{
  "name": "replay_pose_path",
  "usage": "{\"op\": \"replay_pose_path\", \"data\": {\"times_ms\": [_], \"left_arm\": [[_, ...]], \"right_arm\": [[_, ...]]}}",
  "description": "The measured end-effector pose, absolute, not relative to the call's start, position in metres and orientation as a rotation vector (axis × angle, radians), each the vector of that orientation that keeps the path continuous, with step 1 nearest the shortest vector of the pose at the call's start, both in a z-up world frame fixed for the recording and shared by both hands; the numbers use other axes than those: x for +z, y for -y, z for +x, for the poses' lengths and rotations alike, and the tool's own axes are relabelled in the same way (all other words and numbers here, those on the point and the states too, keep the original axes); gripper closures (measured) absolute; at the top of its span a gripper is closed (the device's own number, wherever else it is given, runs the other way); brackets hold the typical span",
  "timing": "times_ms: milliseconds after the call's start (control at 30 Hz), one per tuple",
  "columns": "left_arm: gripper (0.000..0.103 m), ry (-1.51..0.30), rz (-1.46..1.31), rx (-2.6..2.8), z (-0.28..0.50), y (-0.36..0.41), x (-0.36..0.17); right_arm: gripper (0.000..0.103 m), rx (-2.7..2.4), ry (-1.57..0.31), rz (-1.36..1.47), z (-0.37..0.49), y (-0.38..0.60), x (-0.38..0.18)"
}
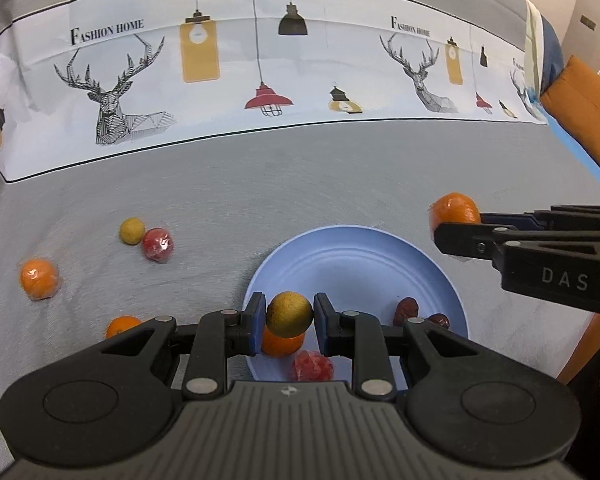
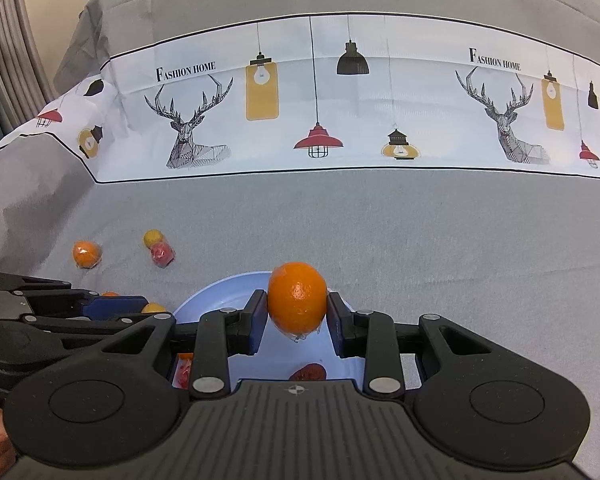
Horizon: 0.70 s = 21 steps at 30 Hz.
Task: Organize fruits
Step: 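Carry the mandarin over the plate with the right tool while the left tool carries the yellow fruit there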
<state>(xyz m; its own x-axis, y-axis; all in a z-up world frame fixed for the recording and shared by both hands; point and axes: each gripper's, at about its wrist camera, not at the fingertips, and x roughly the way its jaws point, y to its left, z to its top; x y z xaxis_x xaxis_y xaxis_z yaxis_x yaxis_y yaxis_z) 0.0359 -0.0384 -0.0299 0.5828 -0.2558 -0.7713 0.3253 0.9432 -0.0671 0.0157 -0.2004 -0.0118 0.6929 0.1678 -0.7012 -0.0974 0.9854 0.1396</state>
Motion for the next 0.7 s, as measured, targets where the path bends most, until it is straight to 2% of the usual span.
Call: {"op": "replay_pose_path", "data": {"times_ms": [700], "left_arm": [[0.075, -0.864, 0.158, -0.420, 0.027, 0.058, -0.035]], "right_arm": [[0.069, 0.159, -0.805, 0.073, 0.017, 0.196, -0.014]]}}
